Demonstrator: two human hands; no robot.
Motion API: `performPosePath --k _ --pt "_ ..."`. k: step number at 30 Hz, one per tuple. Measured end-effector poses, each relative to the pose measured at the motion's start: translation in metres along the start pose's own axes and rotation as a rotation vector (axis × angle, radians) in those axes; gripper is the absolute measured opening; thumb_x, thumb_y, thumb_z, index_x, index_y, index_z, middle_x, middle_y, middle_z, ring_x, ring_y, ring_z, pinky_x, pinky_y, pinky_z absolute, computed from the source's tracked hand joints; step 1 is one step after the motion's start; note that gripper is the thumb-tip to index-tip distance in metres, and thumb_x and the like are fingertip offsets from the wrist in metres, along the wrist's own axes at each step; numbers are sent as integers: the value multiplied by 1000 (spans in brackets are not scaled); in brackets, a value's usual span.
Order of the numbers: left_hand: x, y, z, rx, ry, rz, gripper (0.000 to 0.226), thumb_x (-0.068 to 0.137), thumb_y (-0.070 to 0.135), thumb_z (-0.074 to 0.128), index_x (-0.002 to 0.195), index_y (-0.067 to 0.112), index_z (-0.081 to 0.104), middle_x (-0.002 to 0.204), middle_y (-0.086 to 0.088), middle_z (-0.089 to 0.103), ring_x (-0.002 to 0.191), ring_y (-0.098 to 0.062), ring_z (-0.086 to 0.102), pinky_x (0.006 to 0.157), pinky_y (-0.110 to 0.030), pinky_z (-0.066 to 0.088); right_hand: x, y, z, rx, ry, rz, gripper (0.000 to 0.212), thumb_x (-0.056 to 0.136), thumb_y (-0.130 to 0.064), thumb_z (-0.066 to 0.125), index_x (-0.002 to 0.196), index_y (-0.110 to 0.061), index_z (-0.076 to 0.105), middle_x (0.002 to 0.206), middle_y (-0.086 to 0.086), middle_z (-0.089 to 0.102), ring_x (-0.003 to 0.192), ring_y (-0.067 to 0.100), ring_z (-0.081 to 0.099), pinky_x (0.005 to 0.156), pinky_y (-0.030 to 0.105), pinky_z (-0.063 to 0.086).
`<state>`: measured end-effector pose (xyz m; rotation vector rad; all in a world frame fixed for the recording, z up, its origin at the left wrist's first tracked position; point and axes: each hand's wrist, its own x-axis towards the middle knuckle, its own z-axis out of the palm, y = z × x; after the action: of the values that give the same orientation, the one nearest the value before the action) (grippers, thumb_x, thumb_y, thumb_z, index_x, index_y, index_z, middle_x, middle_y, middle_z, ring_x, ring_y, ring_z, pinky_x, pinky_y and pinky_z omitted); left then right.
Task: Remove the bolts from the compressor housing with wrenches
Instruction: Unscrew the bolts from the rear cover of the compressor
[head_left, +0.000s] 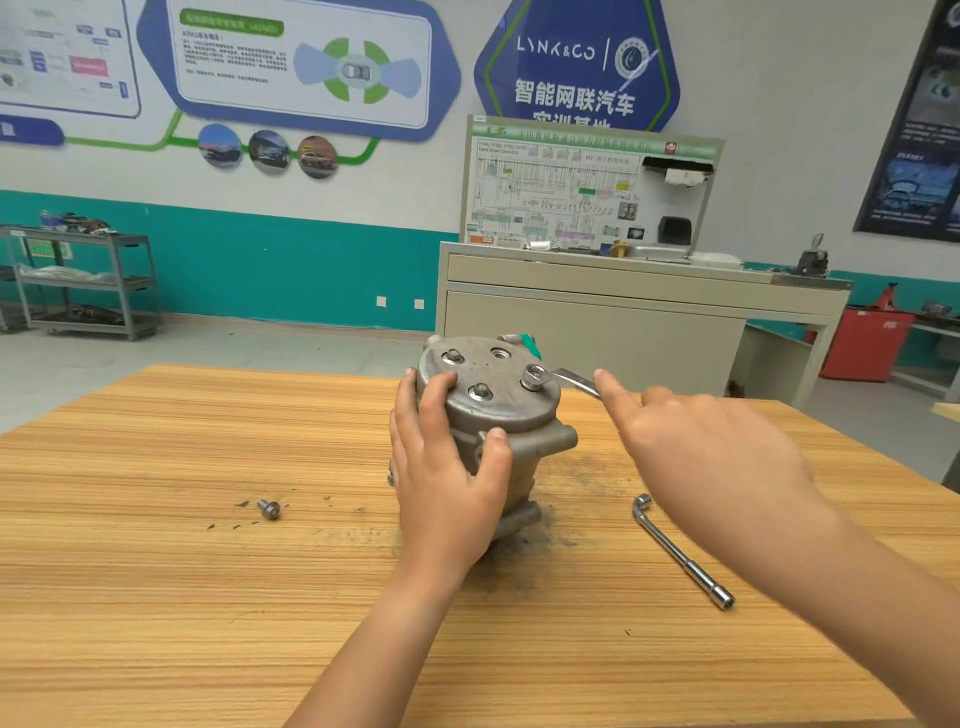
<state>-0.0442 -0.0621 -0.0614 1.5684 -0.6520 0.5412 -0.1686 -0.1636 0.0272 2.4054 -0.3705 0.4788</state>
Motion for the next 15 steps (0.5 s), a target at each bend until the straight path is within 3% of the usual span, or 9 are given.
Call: performPosePath --k 4,6,8,10,12,15 --pt "0 1 3 21 5 18 71 72 54 36 135 20 39 153 -5 18 142 -17 15 108 -33 18 2 -12 -5 -33 -77 -35 70 86 -1 39 146 -7 3 105 1 56 86 21 63 33 27 19" --pt "-1 2 4 29 6 20 72 72 54 36 135 20 39 153 -5 18 141 -18 15 106 -31 17 8 -6 -5 7 -85 -2 70 86 -1 40 146 -10 5 85 -2 52 83 24 60 40 28 33" --pt "-2 2 5 30 6 13 71 72 55 36 135 21 39 153 -4 17 141 -18 16 106 -33 19 12 0 -5 3 -76 27 68 87 -2 39 146 -14 7 64 -2 34 75 26 55 52 33 46" --pt "-2 1 5 32 7 12 71 72 55 36 135 21 39 153 -4 17 141 -19 16 107 -35 19 12 6 -2 -3 -17 8 57 94 -12 35 146 -17 12 63 -2 35 72 26 55 46 31 38" --pt "-1 2 5 31 10 15 71 72 54 36 134 20 39 153 -5 18 141 -19 16 107 -35 19 11 12 2 56 60 -6 46 99 -35 25 143 -25 19 74 -3 53 79 24 60 43 28 25" --pt "-1 2 4 18 3 11 71 72 55 36 134 21 39 154 -3 17 142 -18 15 108 -36 19 10 20 8 102 91 -27 45 98 -43 14 143 -37 13 76 -4 48 78 21 60 49 27 30"
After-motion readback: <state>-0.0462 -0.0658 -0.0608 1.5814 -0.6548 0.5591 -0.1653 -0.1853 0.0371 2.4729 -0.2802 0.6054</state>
